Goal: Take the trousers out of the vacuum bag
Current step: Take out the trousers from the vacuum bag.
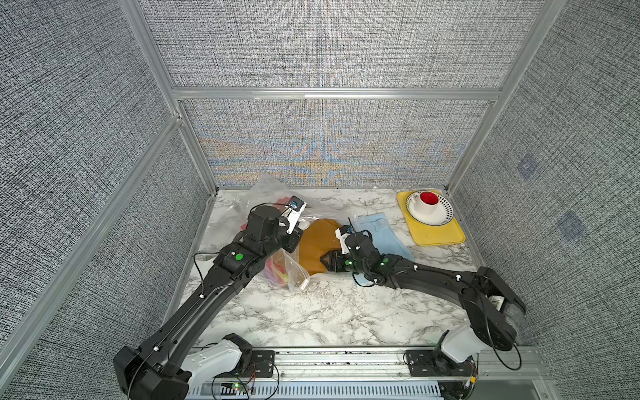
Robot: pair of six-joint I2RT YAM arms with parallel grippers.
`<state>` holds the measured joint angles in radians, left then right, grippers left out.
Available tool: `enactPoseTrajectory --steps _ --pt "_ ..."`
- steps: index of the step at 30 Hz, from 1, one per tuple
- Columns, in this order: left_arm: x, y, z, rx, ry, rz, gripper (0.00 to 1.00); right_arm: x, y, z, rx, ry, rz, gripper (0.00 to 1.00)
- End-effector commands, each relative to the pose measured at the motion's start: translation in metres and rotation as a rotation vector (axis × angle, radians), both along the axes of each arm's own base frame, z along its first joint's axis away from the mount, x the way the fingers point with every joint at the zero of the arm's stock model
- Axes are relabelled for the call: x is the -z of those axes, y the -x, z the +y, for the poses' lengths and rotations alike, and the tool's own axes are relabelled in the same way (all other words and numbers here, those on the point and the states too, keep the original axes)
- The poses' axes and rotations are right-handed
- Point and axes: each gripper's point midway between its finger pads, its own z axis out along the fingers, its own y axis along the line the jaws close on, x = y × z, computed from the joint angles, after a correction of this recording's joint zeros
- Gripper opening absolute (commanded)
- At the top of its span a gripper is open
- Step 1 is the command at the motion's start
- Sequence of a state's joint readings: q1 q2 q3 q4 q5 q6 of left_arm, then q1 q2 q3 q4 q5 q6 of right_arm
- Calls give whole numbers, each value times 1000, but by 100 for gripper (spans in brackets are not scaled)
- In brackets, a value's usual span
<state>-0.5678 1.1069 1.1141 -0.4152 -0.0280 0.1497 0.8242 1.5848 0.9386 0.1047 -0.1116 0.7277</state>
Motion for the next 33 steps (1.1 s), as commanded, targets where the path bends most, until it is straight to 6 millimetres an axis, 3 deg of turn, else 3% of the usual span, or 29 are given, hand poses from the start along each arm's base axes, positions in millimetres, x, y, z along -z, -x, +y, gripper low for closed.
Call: enactPoseTrajectory --steps 1,9,16,25,28,33 --pt "-15 -4 0 -12 22 -46 0 -8 -1 11 5 -99 17 68" --pt "-15 -4 0 -10 21 -47 0 -8 4 28 -38 -222 31 75" --pt "-14 -4 1 -15 22 -45 0 -20 -6 44 -80 -261 -29 76" --pt "-14 -4 3 -23 21 -47 0 -14 -13 59 -96 -285 -34 75" --pt "-14 -4 3 -25 18 -47 0 -15 -14 58 -90 -288 -40 63" --pt "-12 -5 3 -28 16 -42 0 -22 -13 55 -84 -275 -65 17"
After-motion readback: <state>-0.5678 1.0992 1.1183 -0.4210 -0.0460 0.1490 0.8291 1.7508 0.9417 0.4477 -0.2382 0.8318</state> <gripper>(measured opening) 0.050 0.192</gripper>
